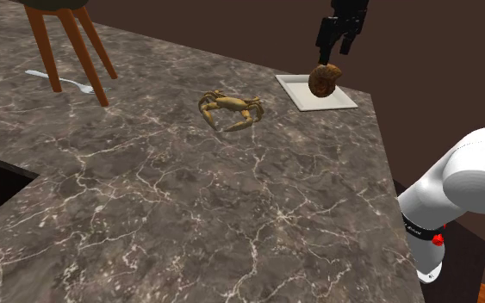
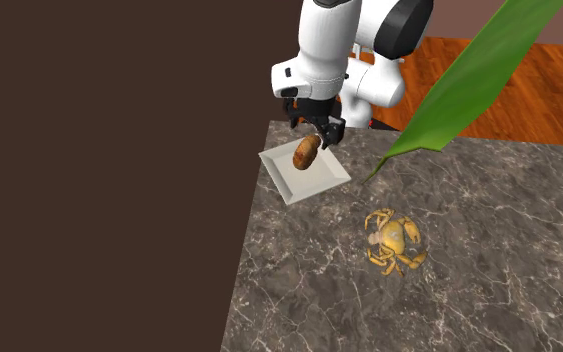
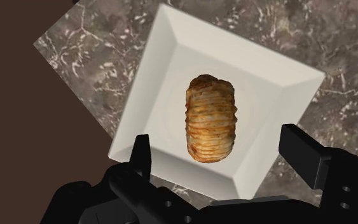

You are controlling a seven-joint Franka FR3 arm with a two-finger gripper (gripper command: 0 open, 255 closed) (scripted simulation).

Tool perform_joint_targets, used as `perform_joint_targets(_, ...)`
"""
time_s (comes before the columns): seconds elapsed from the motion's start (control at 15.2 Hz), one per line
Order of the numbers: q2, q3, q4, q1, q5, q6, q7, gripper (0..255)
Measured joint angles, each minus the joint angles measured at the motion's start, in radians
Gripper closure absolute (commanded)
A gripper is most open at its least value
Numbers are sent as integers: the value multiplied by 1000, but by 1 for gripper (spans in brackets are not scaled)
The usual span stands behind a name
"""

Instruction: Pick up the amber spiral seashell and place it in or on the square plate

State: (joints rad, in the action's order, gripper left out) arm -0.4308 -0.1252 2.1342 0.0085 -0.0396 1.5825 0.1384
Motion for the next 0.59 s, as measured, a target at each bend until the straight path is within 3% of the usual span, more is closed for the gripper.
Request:
perform_joint_targets(0.2, 17, -3, -86, 0, -1, -69, 0, 0)
perform_joint_targets(0.59, 23, -3, -101, 0, -1, -79, 1, 0)
